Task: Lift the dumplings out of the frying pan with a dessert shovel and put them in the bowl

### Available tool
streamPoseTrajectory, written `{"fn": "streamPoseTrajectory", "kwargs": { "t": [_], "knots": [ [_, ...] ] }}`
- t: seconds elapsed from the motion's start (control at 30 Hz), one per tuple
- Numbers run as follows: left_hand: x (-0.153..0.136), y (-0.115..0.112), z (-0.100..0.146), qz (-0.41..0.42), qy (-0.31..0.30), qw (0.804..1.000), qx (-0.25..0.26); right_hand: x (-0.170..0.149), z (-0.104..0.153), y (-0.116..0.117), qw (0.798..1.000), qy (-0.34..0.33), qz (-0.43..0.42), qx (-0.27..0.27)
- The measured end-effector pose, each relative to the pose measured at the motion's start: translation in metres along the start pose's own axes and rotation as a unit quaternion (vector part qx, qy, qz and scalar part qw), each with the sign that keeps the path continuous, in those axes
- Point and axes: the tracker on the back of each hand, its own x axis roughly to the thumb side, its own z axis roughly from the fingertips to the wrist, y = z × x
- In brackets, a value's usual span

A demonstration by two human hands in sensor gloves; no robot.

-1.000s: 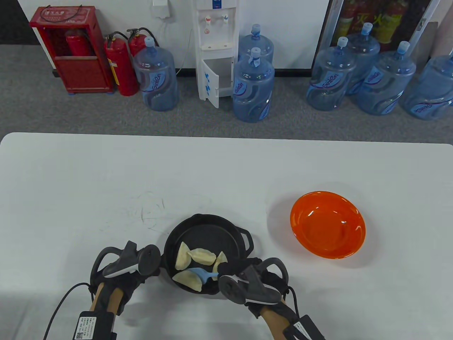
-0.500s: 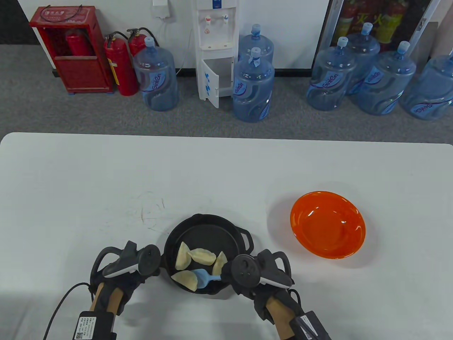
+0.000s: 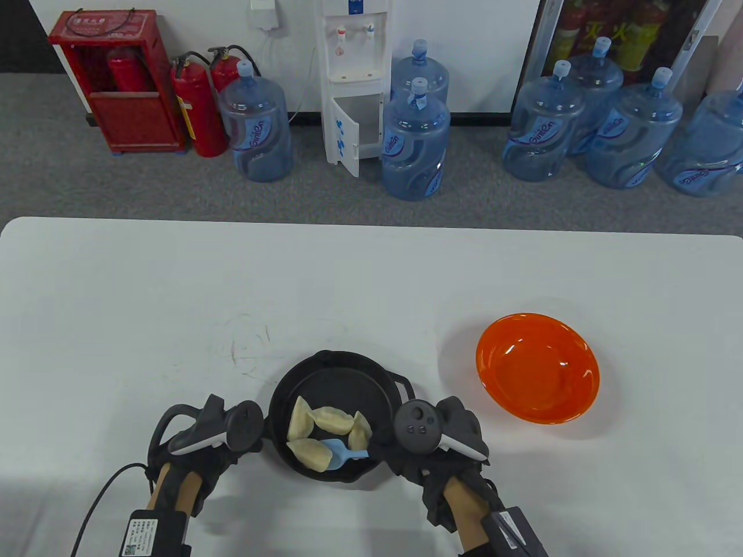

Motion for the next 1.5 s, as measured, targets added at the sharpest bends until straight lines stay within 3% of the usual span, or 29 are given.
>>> {"fn": "streamPoseTrajectory", "kwargs": {
  "t": [0.27, 0.63, 0.9, 1.5],
  "knots": [
    [0.0, 0.0, 0.0, 0.0, 0.0, 1.0, 0.0, -0.009, 0.009, -0.015, 0.998, 0.012, -0.05, -0.045],
    [0.0, 0.0, 0.0, 0.001, 0.0, 1.0, -0.001, -0.031, 0.034, -0.046, 0.984, 0.086, -0.081, -0.137],
    [0.0, 0.0, 0.0, 0.001, 0.0, 1.0, 0.0, -0.048, 0.047, -0.059, 0.974, 0.125, -0.086, -0.169],
    [0.0, -0.001, 0.0, 0.001, 0.0, 1.0, 0.0, -0.092, 0.081, -0.082, 0.931, 0.243, -0.097, -0.256]
  ]
}}
